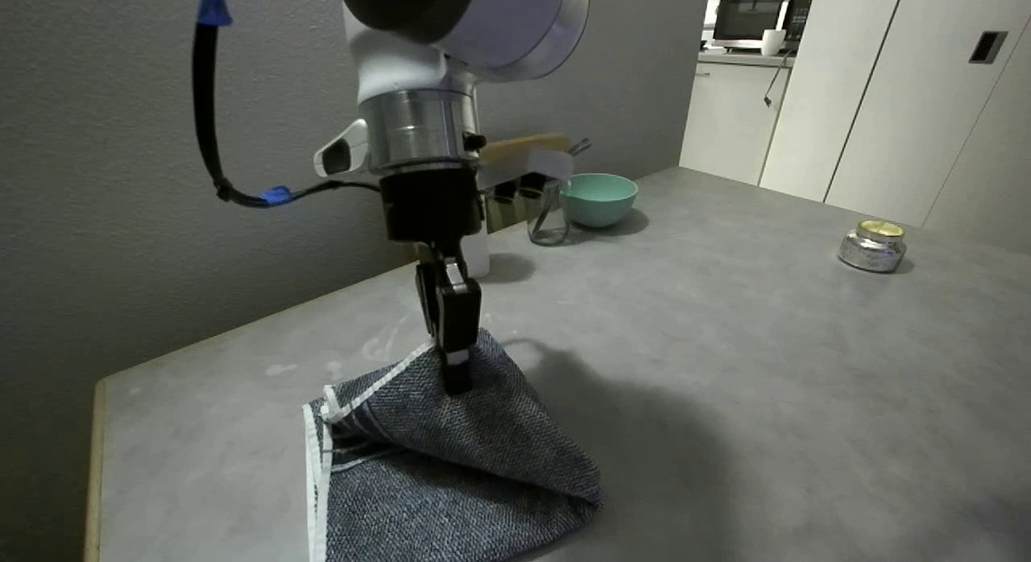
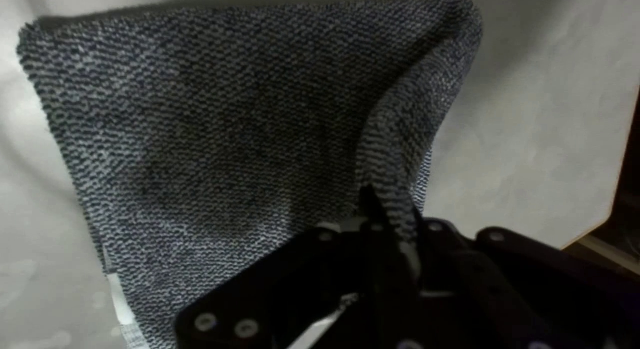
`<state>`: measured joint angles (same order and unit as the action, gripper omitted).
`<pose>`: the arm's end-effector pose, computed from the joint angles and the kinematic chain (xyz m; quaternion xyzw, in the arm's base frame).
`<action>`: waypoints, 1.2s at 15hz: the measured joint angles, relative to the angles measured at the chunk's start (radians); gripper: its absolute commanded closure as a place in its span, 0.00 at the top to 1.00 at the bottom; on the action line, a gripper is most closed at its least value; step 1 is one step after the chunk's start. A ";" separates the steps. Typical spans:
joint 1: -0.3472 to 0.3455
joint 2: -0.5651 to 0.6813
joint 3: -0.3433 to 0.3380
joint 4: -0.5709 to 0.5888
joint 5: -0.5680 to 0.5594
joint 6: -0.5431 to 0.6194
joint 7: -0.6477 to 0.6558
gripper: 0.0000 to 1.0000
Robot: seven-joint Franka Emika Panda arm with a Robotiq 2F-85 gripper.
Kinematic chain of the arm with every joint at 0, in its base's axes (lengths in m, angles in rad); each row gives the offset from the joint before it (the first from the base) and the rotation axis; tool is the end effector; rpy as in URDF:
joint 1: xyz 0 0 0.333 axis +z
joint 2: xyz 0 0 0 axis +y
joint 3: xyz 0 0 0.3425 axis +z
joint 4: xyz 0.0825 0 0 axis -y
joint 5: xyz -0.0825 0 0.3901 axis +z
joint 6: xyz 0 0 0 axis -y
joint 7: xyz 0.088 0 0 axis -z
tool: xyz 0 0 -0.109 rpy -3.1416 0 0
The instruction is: Fold the towel from right to left
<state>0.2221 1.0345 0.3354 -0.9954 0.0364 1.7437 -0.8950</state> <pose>0.7057 0.3325 0.2339 -0.7731 -0.6002 0.0864 0.1858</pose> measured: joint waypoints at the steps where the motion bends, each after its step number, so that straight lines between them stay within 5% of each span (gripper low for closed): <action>1: 0.009 0.015 0.000 0.030 0.000 -0.025 -0.011 0.02; 2: 0.019 0.031 0.000 0.061 0.000 -0.054 -0.020 0.02; 4: 0.040 0.068 0.000 0.127 0.000 -0.121 -0.028 0.35; 13: 0.113 0.219 -0.005 0.386 -0.001 -0.390 -0.064 0.97; 18: 0.150 0.274 -0.044 0.486 -0.011 -0.485 -0.085 1.00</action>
<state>0.3719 1.3086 0.2916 -0.5092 0.0255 1.2591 -0.9799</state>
